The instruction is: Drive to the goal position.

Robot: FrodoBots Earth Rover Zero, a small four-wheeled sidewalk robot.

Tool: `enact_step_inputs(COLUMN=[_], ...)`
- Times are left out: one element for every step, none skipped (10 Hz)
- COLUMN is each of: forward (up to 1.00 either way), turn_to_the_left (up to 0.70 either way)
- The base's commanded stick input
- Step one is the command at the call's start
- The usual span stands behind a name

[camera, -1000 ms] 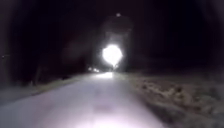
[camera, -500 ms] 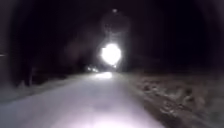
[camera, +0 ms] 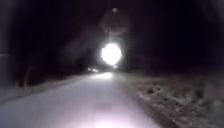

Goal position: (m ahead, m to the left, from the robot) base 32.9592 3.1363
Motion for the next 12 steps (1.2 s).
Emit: enact_step_inputs(forward=[1.00,1.00,1.00,1.00,1.00,1.00,1.00,1.00,1.00,1.00,1.00,1.00], turn_to_the_left=[0.00,0.00,0.00,0.00,0.00,0.00,0.00,0.05,0.32,0.38,0.40,0.40])
